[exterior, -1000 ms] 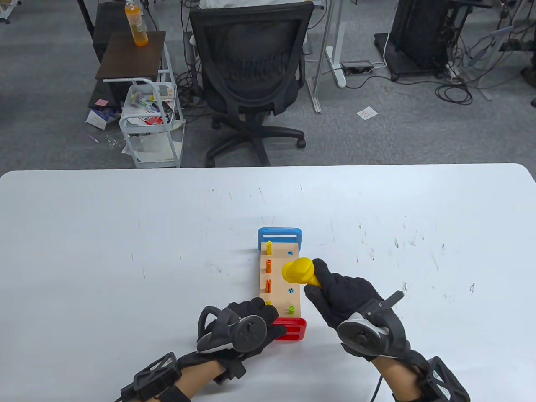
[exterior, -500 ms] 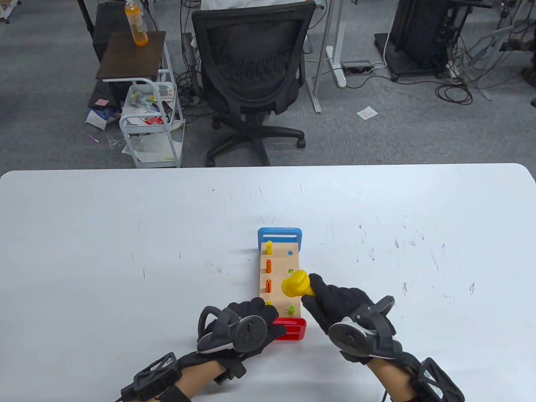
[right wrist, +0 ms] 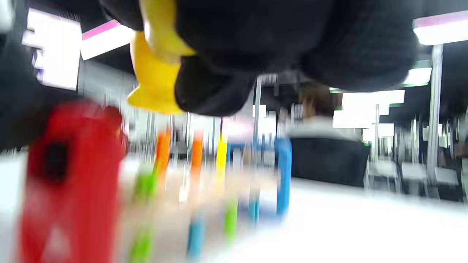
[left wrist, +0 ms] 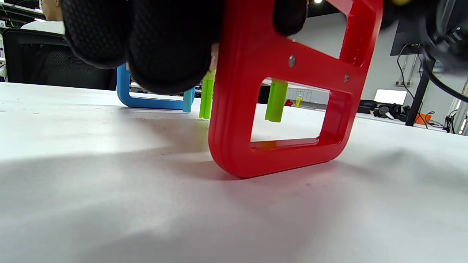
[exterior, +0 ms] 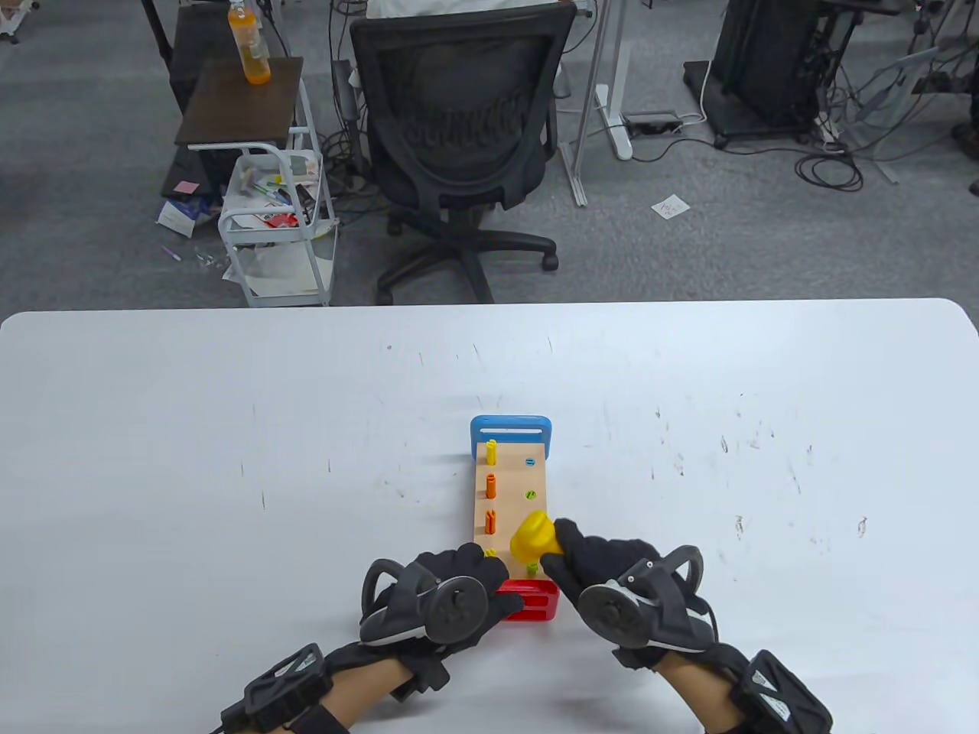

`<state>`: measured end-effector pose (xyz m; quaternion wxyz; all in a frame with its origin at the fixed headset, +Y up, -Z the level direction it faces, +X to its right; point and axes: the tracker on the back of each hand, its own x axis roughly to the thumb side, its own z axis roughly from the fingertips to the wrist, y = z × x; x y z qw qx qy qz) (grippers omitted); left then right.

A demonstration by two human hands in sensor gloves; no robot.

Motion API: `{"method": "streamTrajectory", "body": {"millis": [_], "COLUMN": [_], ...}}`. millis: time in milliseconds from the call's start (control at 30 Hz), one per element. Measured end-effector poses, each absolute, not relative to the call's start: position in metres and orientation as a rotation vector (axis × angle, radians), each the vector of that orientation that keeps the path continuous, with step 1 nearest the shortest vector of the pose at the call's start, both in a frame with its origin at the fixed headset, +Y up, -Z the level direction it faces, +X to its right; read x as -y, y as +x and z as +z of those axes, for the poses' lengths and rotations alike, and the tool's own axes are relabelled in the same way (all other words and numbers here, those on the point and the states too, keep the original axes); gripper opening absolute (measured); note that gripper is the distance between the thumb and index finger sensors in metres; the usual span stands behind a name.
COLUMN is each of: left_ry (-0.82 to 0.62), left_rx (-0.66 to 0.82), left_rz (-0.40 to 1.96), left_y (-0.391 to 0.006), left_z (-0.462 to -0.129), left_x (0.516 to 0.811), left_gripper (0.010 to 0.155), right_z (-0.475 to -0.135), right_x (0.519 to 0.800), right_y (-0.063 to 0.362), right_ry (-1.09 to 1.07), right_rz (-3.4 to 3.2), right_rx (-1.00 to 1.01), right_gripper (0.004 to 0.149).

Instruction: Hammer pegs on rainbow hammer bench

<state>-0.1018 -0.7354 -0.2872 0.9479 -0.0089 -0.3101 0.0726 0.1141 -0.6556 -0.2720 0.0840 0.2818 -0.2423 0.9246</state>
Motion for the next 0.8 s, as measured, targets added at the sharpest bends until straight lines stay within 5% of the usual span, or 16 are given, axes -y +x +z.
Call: {"method": "streamTrajectory", "body": {"millis": [233, 300, 400, 433, 467, 500, 567, 800], "left_ry": [-0.02, -0.019, -0.019, -0.022, -0.019, -0.018, -0.018, -0.019], "left_rx": [0.633, 0.633, 0.633, 0.631, 0.633, 0.632, 0.632, 0.631], "left_rz": [0.147, 0.147, 0.149, 0.146, 0.149, 0.148, 0.148, 0.147], "left_y": [-0.102, -0.102, -0.102, -0.102, -0.102, -0.102, -0.102, -0.102], "left_z": [-0.288, -0.288, -0.288, -0.288, -0.288, -0.288, -0.288, -0.288], "left_x": [0.736, 0.736, 0.736, 0.736, 0.736, 0.736, 0.736, 0.736], "left_gripper": [0.06, 0.06, 0.06, 0.06, 0.06, 0.06, 0.06, 0.06], "right_z": [-0.258, -0.261, -0.273, -0.266, -0.277, -0.275, -0.272, -0.255], "right_x": [0.606, 0.621, 0.704, 0.704, 0.694, 0.686, 0.659, 0.61], "right_y": [0.133, 0.129, 0.104, 0.114, 0.106, 0.107, 0.116, 0.129], "right_ry": [0.767, 0.777, 0.978, 0.803, 0.958, 0.863, 0.881, 0.834], "right_rz": [2.623, 2.624, 2.96, 3.008, 2.801, 2.877, 2.746, 2.66], "right_rx": [0.966, 0.918, 0.362, 0.541, 0.475, 0.4, 0.717, 0.948], "right_gripper": [0.06, 0.06, 0.06, 0.062, 0.061, 0.06, 0.06, 0.06]}}
